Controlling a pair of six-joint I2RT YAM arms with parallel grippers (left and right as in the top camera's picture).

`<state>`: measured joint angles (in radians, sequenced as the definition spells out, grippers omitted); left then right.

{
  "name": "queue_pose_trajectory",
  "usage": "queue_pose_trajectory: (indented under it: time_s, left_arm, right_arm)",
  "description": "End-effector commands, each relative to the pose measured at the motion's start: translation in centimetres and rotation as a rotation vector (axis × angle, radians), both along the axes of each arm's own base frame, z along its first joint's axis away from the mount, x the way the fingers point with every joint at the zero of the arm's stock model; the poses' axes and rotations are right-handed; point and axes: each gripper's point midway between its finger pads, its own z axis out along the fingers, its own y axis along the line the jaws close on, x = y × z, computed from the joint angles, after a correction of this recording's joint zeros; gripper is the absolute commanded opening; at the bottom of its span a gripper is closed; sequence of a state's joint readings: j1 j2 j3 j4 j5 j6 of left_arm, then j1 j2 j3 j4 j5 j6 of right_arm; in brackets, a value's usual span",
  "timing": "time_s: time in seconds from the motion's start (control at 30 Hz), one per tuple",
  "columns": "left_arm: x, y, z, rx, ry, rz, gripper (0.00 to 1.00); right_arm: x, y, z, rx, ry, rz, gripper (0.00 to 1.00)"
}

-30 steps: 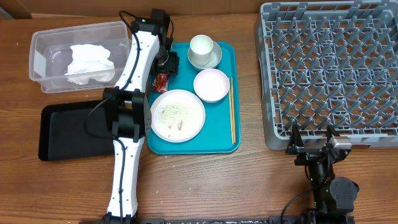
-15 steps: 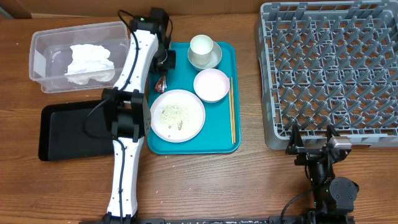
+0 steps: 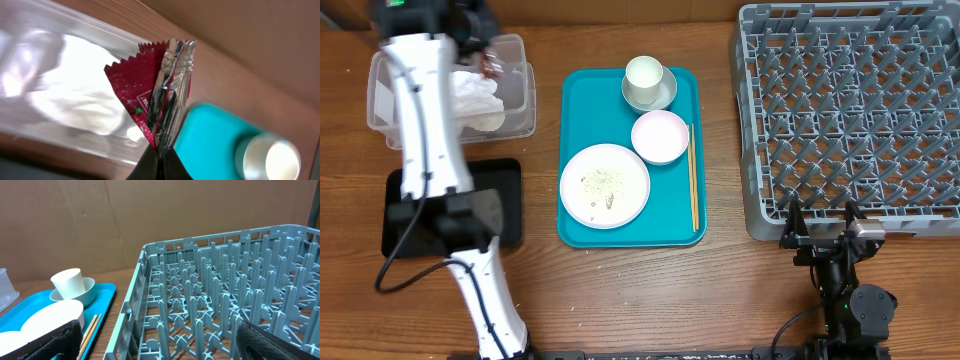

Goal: Sort waste into correct bins and load items into the dishwasher

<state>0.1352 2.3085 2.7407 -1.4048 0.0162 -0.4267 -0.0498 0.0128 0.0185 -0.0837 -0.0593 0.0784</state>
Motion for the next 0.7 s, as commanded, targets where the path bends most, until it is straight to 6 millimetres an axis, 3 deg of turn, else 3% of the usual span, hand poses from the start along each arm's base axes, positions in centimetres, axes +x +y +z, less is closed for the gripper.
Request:
queue_pose_trajectory:
  time_s: [0.0, 0.17, 0.27, 0.3, 0.33, 0.37, 0.4, 0.43, 0.6, 0.67]
  left_arm:
    - [0.0, 3.4, -3.2, -0.071, 0.055, 0.2, 0.04]
    - [0.5, 7.2, -6.4, -0.164, 0.065, 0.405, 0.04]
    - [1.4, 8.4, -8.4, -0.282, 0.06, 0.516, 0.15]
    - [1.7, 8.4, -8.5, -0.309, 0.053, 0.508, 0.25]
    - [2.1, 8.3, -8.9, -0.334, 0.049, 0.497, 0.43]
    - [2.4, 8.2, -8.8, -0.363, 0.041, 0.484, 0.69]
    - [2.4, 8.2, -8.9, -0.379, 0.041, 0.478, 0.89]
    - [2.4, 8.1, -8.9, -0.391, 0.044, 0.474, 1.0]
    - [0.9, 7.8, -7.7, -0.442, 0.069, 0.466, 1.0]
    - [-0.3, 8.0, -6.1, -0.437, 0.069, 0.464, 1.0]
  right_arm:
    - [0.0, 0.0, -0.2, -0.001, -0.002, -0.005, 1.0]
    - [0.0, 0.0, -0.2, -0.001, -0.002, -0.005, 1.0]
    - [0.0, 0.0, -0.2, -0.001, -0.002, -0.005, 1.0]
    - [0.0, 0.0, -0.2, -0.001, -0.002, -0.005, 1.0]
    - [0.0, 0.0, -0.2, -0.001, -0.002, -0.005, 1.0]
    - [0.0, 0.0, -0.2, -0.001, -0.002, -0.005, 1.0]
    - [0.0, 0.0, -0.2, -0.001, -0.002, -0.005, 1.0]
    - [0.0, 0.0, -0.2, -0.001, -0.002, -0.005, 1.0]
    - [0.0, 0.0, -0.2, -0.001, -0.002, -0.005, 1.0]
    - [0.0, 0.0, -0.2, -0.001, -0.002, -0.005, 1.0]
